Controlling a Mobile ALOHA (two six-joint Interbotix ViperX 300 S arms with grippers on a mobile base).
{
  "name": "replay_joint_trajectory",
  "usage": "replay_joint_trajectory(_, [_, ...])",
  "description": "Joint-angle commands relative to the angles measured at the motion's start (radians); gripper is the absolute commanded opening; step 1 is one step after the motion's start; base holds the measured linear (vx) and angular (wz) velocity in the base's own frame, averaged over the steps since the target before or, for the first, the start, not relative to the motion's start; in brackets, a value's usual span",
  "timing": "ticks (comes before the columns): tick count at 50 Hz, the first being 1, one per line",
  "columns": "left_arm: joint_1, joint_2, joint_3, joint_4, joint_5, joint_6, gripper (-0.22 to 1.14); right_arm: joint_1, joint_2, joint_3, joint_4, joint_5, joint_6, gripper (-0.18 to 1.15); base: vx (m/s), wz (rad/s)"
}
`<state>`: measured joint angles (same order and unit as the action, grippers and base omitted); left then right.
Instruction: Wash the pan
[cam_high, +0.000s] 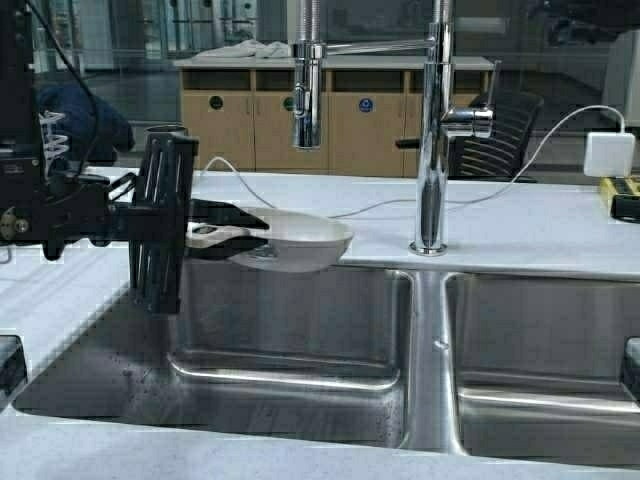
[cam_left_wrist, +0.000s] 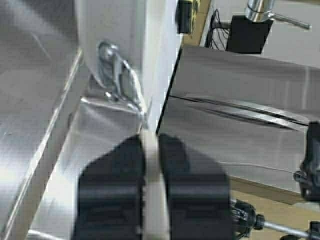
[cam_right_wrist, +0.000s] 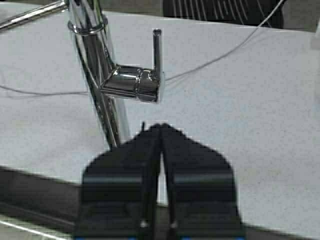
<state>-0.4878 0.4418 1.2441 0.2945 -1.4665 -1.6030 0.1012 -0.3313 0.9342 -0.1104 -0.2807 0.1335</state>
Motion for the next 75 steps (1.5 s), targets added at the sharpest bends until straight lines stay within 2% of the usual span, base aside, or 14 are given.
replay_joint_trajectory(1, [-0.003, 0.029, 0.003, 0.008, -0.072, 0.009, 0.03, 0.002, 0.129, -0.109, -0.04, -0.014, 0.012, 1.11, 0.0, 0.0])
replay_joint_trajectory(8, [-0.002, 0.077, 0.003, 0.008, -0.112, 0.014, 0.03, 0.002, 0.272, -0.216, -0.049, -0.051, 0.017, 0.99, -0.01, 0.0])
replay_joint_trajectory(23, [-0.003, 0.112, -0.018, 0.005, -0.147, 0.015, 0.03, -0.006, 0.492, -0.414, -0.074, -0.083, 0.018, 1.0, 0.0, 0.0])
replay_joint_trajectory(40, [-0.003, 0.11, -0.032, 0.008, -0.147, 0.012, 0.03, -0.037, 0.609, -0.583, -0.074, -0.069, 0.018, 1.0, 0.0, 0.0])
replay_joint_trajectory(57, [-0.003, 0.117, -0.046, 0.006, -0.147, 0.012, 0.03, -0.06, 0.637, -0.643, -0.064, 0.049, 0.032, 1.0, 0.0, 0.0])
replay_joint_trajectory(75, [-0.003, 0.12, -0.052, 0.006, -0.147, 0.012, 0.03, -0.132, 0.624, -0.623, 0.011, 0.095, 0.163, 1.0, 0.0, 0.0])
